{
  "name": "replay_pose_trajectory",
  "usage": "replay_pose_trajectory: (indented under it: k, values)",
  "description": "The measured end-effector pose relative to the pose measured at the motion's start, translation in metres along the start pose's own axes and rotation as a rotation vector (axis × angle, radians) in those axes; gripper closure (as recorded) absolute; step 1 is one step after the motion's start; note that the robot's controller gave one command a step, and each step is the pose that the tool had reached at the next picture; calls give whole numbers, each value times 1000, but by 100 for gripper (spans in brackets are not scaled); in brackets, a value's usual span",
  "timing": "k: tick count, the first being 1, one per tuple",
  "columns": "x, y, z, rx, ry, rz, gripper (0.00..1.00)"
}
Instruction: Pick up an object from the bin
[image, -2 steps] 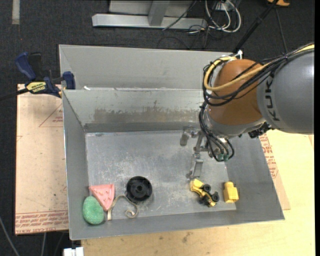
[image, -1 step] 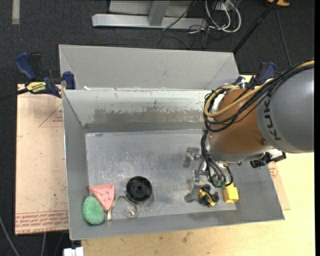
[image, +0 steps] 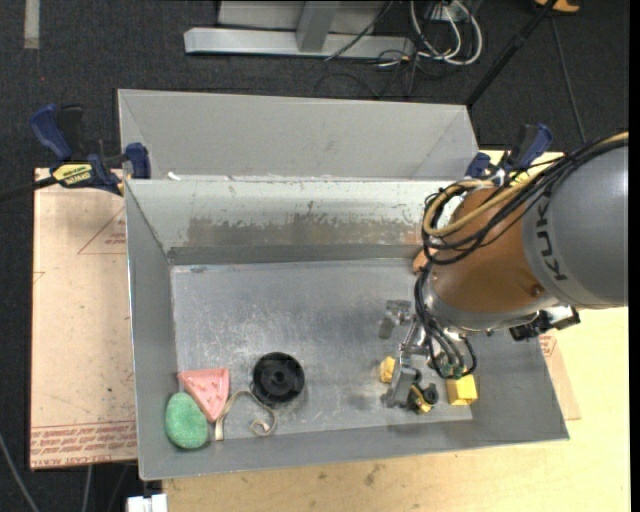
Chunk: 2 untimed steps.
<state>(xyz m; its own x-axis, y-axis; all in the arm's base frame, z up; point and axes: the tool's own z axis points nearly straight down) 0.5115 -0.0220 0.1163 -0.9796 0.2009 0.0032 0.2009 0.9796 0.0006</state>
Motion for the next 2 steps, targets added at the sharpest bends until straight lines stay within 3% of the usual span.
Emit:
replay_pose_trajectory:
  k: [1,2]
  values:
    - [-26,-41,30,-1,-6,67,0]
    - [-62,-31,46,-1,-7,-172,100]
